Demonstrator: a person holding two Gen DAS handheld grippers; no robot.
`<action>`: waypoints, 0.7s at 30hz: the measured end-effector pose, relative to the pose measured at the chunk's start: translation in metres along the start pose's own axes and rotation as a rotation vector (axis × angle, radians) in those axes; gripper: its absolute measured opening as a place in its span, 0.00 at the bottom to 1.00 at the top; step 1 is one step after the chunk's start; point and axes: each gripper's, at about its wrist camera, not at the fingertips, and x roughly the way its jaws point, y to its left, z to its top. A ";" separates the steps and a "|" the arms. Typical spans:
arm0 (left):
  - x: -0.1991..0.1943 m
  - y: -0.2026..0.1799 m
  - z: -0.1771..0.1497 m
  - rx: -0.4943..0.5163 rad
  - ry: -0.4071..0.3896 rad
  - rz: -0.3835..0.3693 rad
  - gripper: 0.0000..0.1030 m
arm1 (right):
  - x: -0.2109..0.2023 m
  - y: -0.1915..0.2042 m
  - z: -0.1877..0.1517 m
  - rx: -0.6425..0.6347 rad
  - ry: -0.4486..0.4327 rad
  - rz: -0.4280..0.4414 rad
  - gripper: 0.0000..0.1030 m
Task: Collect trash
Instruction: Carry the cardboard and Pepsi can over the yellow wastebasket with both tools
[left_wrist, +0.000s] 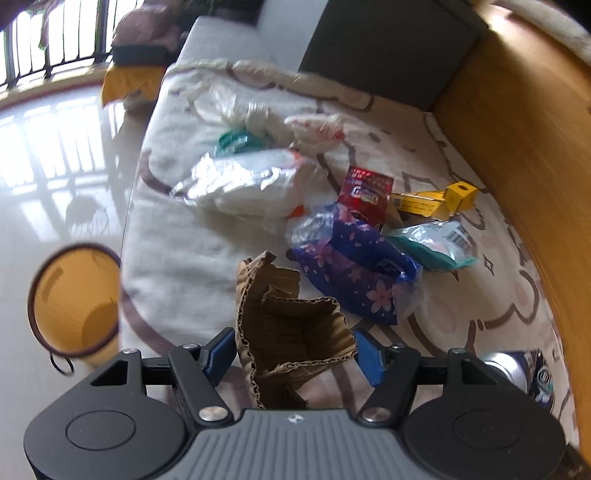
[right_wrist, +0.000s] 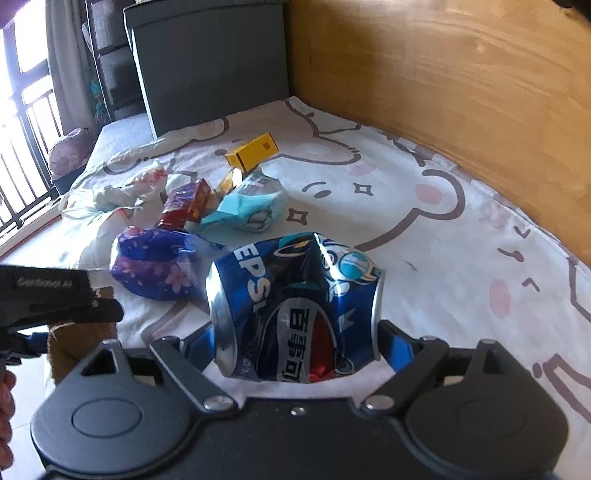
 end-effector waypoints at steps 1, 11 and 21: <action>-0.006 0.002 -0.001 0.017 -0.012 -0.002 0.66 | -0.003 0.001 0.000 -0.002 -0.002 0.000 0.87; -0.068 0.033 -0.012 0.129 -0.122 -0.029 0.66 | -0.046 0.022 -0.004 -0.016 -0.054 0.012 0.87; -0.117 0.076 -0.014 0.180 -0.220 -0.009 0.66 | -0.072 0.069 -0.007 -0.058 -0.092 0.048 0.87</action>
